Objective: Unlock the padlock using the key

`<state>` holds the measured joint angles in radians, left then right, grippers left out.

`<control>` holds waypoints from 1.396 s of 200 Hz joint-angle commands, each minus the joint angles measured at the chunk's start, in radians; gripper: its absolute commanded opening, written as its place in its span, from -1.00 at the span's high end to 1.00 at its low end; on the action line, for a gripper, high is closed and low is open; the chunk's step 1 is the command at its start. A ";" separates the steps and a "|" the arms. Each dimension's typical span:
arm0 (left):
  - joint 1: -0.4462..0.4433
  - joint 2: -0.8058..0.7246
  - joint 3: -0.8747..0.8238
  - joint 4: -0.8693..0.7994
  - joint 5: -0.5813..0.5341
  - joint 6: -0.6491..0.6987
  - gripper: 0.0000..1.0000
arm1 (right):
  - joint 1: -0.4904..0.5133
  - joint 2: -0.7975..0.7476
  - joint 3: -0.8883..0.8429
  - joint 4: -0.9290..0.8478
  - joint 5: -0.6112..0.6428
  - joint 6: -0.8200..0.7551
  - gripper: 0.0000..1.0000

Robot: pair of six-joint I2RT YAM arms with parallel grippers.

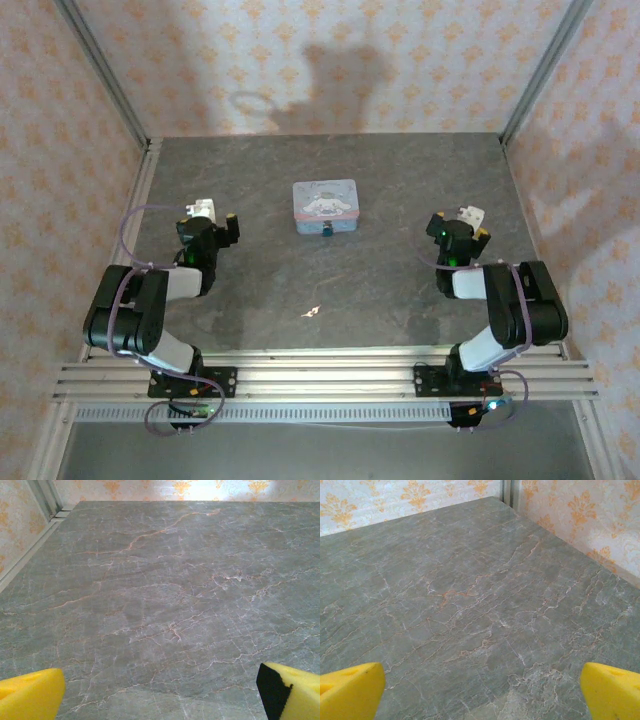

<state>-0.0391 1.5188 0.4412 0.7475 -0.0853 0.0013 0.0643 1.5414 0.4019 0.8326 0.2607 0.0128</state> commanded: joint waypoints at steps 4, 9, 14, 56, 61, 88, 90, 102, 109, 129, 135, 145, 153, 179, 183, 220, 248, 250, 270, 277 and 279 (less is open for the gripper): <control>-0.005 -0.022 -0.010 -0.012 0.002 0.014 -1.00 | -0.007 -0.020 -0.011 -0.006 -0.008 -0.010 -0.99; -0.005 -0.022 -0.010 -0.012 0.002 0.015 -1.00 | -0.008 -0.020 -0.011 -0.006 -0.008 -0.010 -0.99; -0.005 -0.022 -0.010 -0.011 0.002 0.015 -1.00 | -0.006 -0.020 -0.011 -0.006 -0.008 -0.010 -0.99; -0.005 -0.022 -0.010 -0.012 0.003 0.014 -1.00 | -0.007 -0.020 -0.010 -0.006 -0.009 -0.010 -0.99; -0.006 -0.022 -0.010 -0.013 0.003 0.013 -1.00 | -0.008 -0.020 -0.011 -0.006 -0.008 -0.010 -0.99; -0.005 -0.022 -0.010 -0.012 0.002 0.014 -1.00 | -0.007 -0.020 -0.011 -0.006 -0.008 -0.010 -0.99; -0.005 -0.022 -0.010 -0.011 0.002 0.014 -1.00 | -0.007 -0.021 -0.011 -0.007 -0.008 -0.010 -0.99; -0.005 -0.022 -0.010 -0.012 0.004 0.014 -1.00 | -0.007 -0.020 -0.010 -0.006 -0.008 -0.010 -0.99; -0.005 -0.022 -0.010 -0.013 0.003 0.014 -1.00 | -0.008 -0.020 -0.011 -0.006 -0.008 -0.010 -0.99; -0.005 -0.022 -0.010 -0.013 0.003 0.013 -1.00 | -0.007 -0.020 -0.011 -0.006 -0.009 -0.010 -0.99; -0.005 -0.022 -0.010 -0.012 0.003 0.012 -1.00 | -0.008 -0.020 -0.009 -0.006 -0.009 -0.010 -0.99; -0.005 -0.022 -0.010 -0.012 0.002 0.014 -1.00 | -0.007 -0.020 -0.010 -0.006 -0.008 -0.010 -0.98; -0.005 -0.022 -0.010 -0.012 0.003 0.013 -1.00 | -0.007 -0.020 -0.010 -0.005 -0.008 -0.010 -0.99; -0.005 -0.022 -0.010 -0.012 0.004 0.013 -1.00 | -0.007 -0.020 -0.009 -0.007 -0.008 -0.010 -0.99; -0.005 -0.022 -0.010 -0.012 0.002 0.012 -1.00 | -0.008 -0.020 -0.009 -0.006 -0.009 -0.010 -0.99; -0.004 -0.022 -0.010 -0.013 0.002 0.014 -1.00 | -0.008 -0.020 -0.009 -0.006 -0.008 -0.010 -0.99; 0.017 -0.022 -0.009 -0.016 0.059 0.009 -1.00 | -0.007 -0.020 -0.009 -0.007 -0.008 -0.010 -0.99; 0.019 -0.023 -0.007 -0.021 0.066 0.010 -1.00 | -0.008 -0.020 -0.010 -0.007 -0.008 -0.010 -0.99; 0.019 -0.025 -0.005 -0.025 0.073 0.012 -1.00 | -0.006 -0.025 -0.018 0.005 -0.009 -0.011 -0.99; 0.019 -0.026 -0.001 -0.033 0.074 0.013 -1.00 | -0.006 -0.028 -0.022 0.014 -0.009 -0.011 -0.99; 0.019 -0.027 0.002 -0.040 0.074 0.013 -1.00 | -0.006 -0.031 -0.024 0.013 -0.009 -0.011 -0.99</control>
<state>-0.0296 1.5188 0.4412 0.7452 -0.0422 0.0013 0.0647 1.5391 0.4000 0.8337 0.2607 0.0128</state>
